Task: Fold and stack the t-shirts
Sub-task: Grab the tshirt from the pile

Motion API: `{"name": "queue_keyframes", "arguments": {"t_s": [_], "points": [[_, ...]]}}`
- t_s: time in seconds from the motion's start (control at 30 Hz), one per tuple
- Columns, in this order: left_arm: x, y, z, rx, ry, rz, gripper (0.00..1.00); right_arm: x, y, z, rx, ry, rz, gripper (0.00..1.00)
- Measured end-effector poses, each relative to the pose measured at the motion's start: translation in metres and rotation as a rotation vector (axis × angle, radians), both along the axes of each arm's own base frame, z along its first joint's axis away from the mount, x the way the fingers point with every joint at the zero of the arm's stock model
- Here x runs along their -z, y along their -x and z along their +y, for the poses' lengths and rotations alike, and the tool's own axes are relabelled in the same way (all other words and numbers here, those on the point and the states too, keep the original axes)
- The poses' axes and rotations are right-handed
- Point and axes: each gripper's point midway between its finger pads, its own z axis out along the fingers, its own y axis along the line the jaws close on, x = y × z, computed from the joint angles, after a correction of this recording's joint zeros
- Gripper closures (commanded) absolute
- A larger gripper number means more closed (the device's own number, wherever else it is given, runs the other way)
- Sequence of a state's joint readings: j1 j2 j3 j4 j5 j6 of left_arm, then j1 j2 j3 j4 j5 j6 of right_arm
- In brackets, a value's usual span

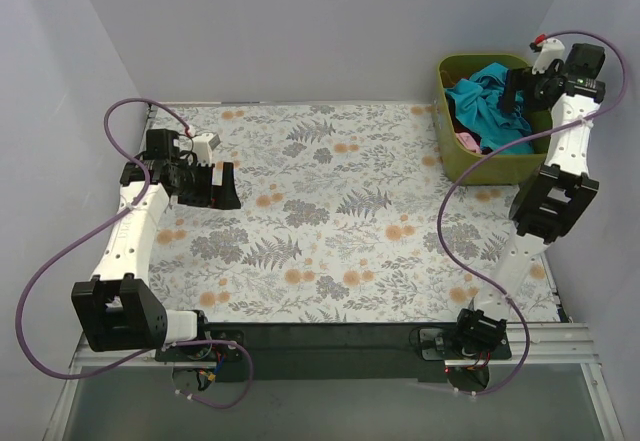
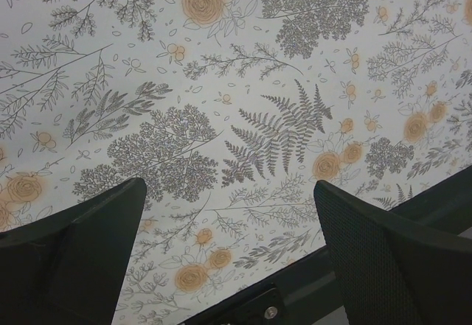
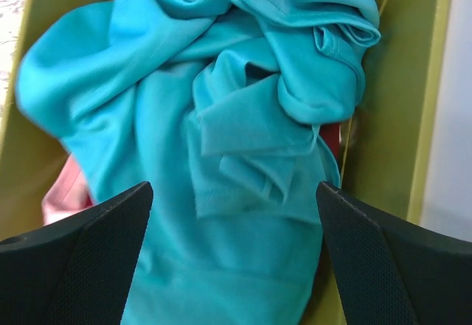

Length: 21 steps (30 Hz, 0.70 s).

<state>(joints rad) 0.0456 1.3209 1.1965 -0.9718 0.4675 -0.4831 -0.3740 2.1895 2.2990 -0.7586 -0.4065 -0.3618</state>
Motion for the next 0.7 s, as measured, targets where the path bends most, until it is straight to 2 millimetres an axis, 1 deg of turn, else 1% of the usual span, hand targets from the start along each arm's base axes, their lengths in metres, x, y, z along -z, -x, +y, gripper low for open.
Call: {"name": "queue_keyframes", "arguments": {"t_s": [0.1, 0.17, 0.27, 0.37, 0.4, 0.43, 0.5, 0.57, 0.6, 0.67, 0.7], "points": [[0.002, 0.000, 0.002, -0.007, -0.011, 0.004, 0.02, 0.017, -0.015, 0.003, -0.008, -0.005, -0.007, 0.02], [0.004, 0.000, 0.003, -0.009, -0.015, 0.007, 0.02, 0.027, -0.021, 0.008, -0.017, -0.010, -0.005, 0.02], [0.011, 0.000, 0.004, -0.014, -0.017, 0.028, 0.02, 0.032, -0.030, 0.022, -0.038, -0.003, -0.014, 0.02], [0.018, 0.002, 0.004, -0.016, -0.016, 0.056, 0.02, 0.031, -0.042, 0.040, -0.065, 0.022, -0.038, 0.14], [0.019, 0.001, 0.004, -0.018, -0.016, 0.061, 0.02, 0.031, -0.045, 0.044, -0.066, 0.033, -0.043, 0.27], [0.020, 0.001, 0.004, -0.018, -0.015, 0.064, 0.02, 0.032, -0.048, 0.049, -0.075, 0.046, -0.049, 0.33], [0.020, 0.001, 0.004, -0.020, -0.014, 0.066, 0.02, 0.036, -0.055, 0.057, -0.074, 0.060, -0.053, 0.44], [0.020, 0.001, 0.004, -0.021, -0.015, 0.065, 0.02, 0.042, -0.059, 0.058, -0.063, 0.073, -0.049, 0.52], [0.020, 0.001, 0.004, -0.021, -0.015, 0.065, 0.02, 0.046, -0.060, 0.056, -0.056, 0.080, -0.044, 0.68], [0.021, 0.001, 0.004, -0.021, -0.015, 0.067, 0.02, 0.051, -0.060, 0.053, -0.043, 0.086, -0.032, 0.86], [0.021, 0.001, 0.004, -0.021, -0.015, 0.067, 0.02, 0.052, -0.060, 0.050, -0.033, 0.091, -0.029, 0.91]]}}
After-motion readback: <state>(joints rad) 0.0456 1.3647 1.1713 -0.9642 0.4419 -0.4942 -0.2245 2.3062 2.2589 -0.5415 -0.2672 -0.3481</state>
